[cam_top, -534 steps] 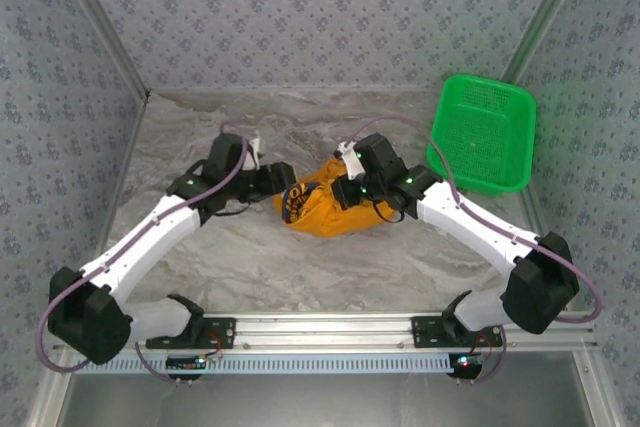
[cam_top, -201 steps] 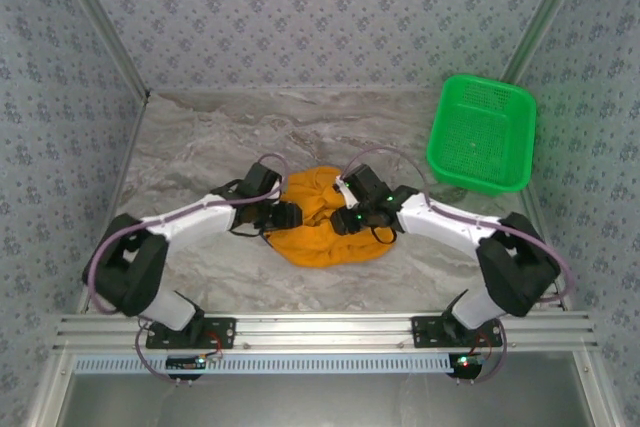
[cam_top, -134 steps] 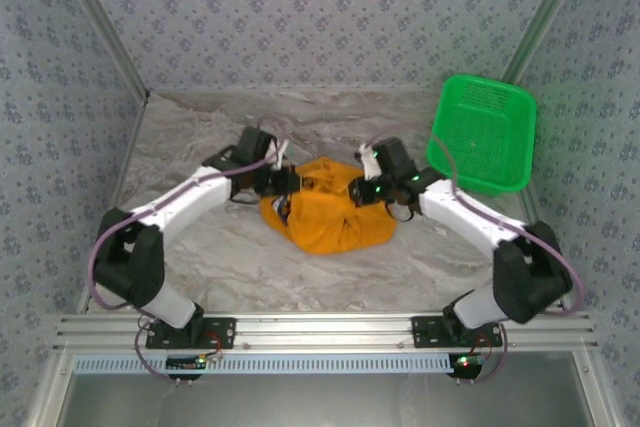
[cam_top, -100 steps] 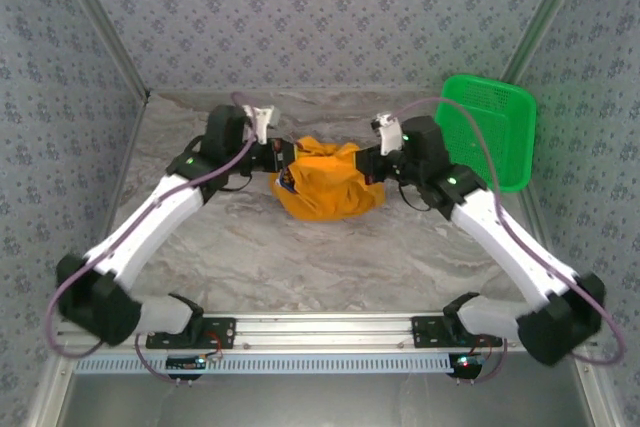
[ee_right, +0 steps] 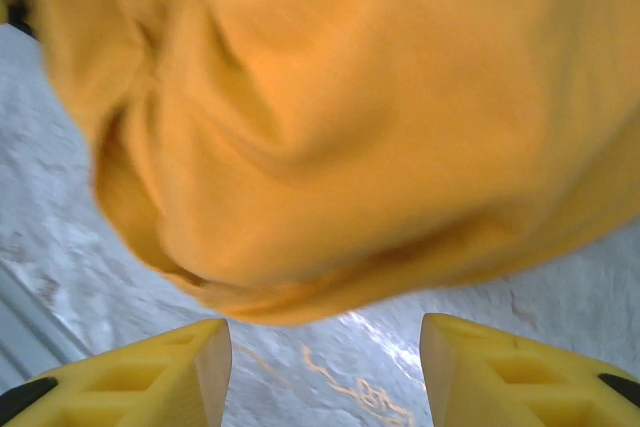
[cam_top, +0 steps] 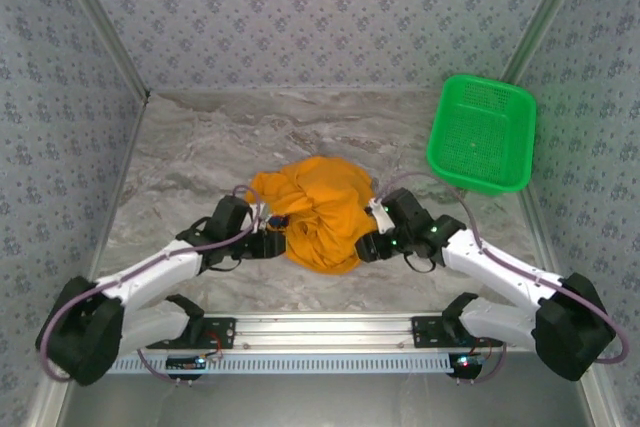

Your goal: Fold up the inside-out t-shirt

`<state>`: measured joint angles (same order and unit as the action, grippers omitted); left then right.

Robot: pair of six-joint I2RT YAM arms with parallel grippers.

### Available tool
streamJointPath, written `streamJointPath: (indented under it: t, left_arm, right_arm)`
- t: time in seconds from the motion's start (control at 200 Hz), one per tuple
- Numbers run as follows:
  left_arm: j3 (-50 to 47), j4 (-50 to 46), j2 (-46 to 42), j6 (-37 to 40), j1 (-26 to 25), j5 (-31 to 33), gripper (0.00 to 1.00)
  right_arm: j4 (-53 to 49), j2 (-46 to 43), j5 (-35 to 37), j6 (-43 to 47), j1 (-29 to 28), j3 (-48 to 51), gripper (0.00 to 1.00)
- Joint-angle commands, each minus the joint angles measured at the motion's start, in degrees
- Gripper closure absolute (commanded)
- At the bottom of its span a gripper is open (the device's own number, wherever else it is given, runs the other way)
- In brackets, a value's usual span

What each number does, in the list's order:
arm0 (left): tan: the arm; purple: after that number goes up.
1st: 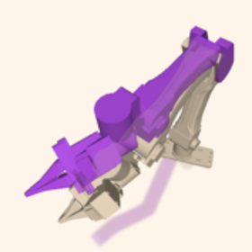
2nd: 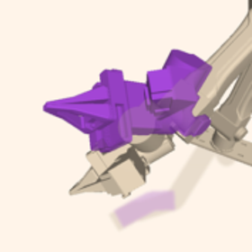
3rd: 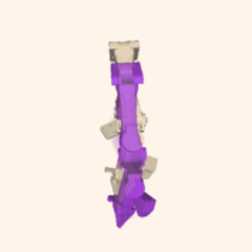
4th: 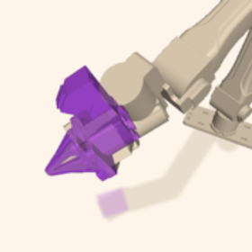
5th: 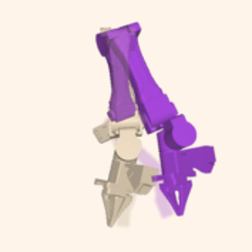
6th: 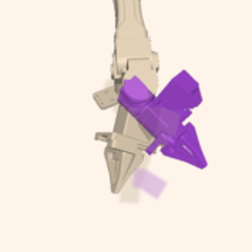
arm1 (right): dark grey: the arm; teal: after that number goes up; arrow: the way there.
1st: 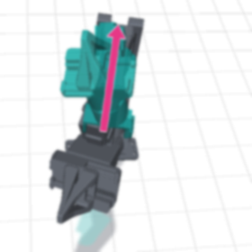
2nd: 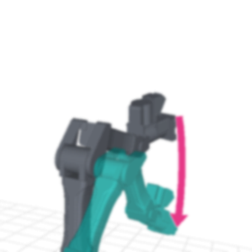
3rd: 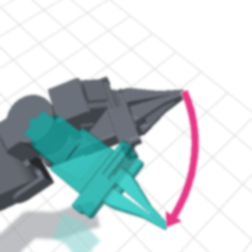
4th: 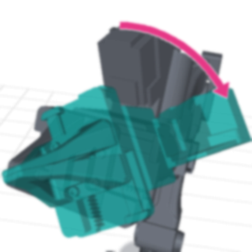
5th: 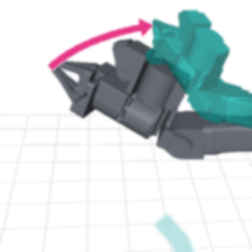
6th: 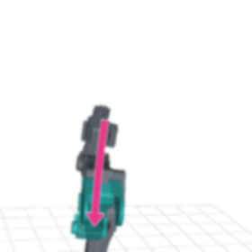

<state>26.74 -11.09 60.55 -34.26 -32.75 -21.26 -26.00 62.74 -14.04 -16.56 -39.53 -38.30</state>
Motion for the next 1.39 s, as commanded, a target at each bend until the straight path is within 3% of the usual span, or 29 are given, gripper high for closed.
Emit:
streamJointPath:
  t: [0.0,0.145,0.29,0.36,0.415,0.44,0.51,0.58,0.64,0.725,0.795,0.989,1.099,1.139,1.209,1.389]
  left_arm:
    - [5.2,-3.4,-3.7,-3.4,-1.3,-2.2,0.45]
    - [4.0,2.5,-1.3,-8.9,-4.0,-1.5,0.46]
    - [6.3,4.9,6.2,-9.7,-5.0,-0.7,0.46]
    - [8.5,4.6,10.5,-9.2,-5.5,-0.9,0.46]
    - [10.3,4.2,13.9,-9.1,-6.1,-1.0,0.46]
    - [11.1,4.2,15.6,-8.9,-6.4,-1.2,0.46]
    - [13.3,3.9,19.5,-8.2,-7.9,-1.1,0.47]
    - [15.3,3.2,23.0,-7.6,-9.5,0.9,0.48]
    - [17.1,2.5,26.0,-7.2,-10.1,2.1,0.53]
    - [19.1,1.8,28.5,-6.7,-10.2,3.9,0.88]
    - [20.8,0.7,28.0,-4.6,-9.9,5.0,1.00]
    - [27.9,-6.2,23.7,2.1,-8.2,6.2,1.00]
    - [27.3,-7.1,22.1,2.3,-8.6,6.1,1.00]
    - [25.4,-5.7,21.4,1.5,-9.1,6.4,0.89]
    - [21.2,-1.7,20.5,0.0,-10.0,6.6,0.65]
    - [16.8,2.2,20.9,-1.8,-11.5,8.2,0.54]
  right_arm:
    - [-2.1,0.9,4.9,1.7,-3.5,-6.7,0.45]
    - [4.9,6.4,15.6,-4.6,-11.4,-7.8,0.47]
    - [7.7,14.2,23.0,-7.5,-17.6,-8.5,0.47]
    - [8.0,18.2,23.9,-7.8,-18.8,-8.6,0.44]
    - [8.4,20.6,22.3,-8.4,-18.9,-8.3,0.46]
    - [8.1,21.6,22.3,-9.0,-18.9,-8.2,0.52]
    - [7.6,23.3,22.6,-10.7,-18.1,-8.2,0.83]
    - [7.5,23.0,22.1,-11.2,-16.4,-8.2,1.00]
    - [8.0,21.5,20.8,-11.0,-14.5,-8.5,1.00]
    - [9.0,18.4,18.4,-10.0,-11.6,-9.2,1.00]
    - [9.3,16.3,15.1,-9.5,-7.7,-10.4,1.00]
    - [6.2,11.6,8.5,-9.7,3.6,-18.1,1.00]
    - [2.1,10.8,10.2,-9.4,6.0,-18.1,0.99]
    - [2.1,11.1,10.7,-9.5,6.4,-16.1,0.94]
    - [3.6,12.2,9.6,-10.5,6.4,-11.6,0.66]
    - [2.6,9.7,11.7,-8.9,4.1,-5.9,0.55]
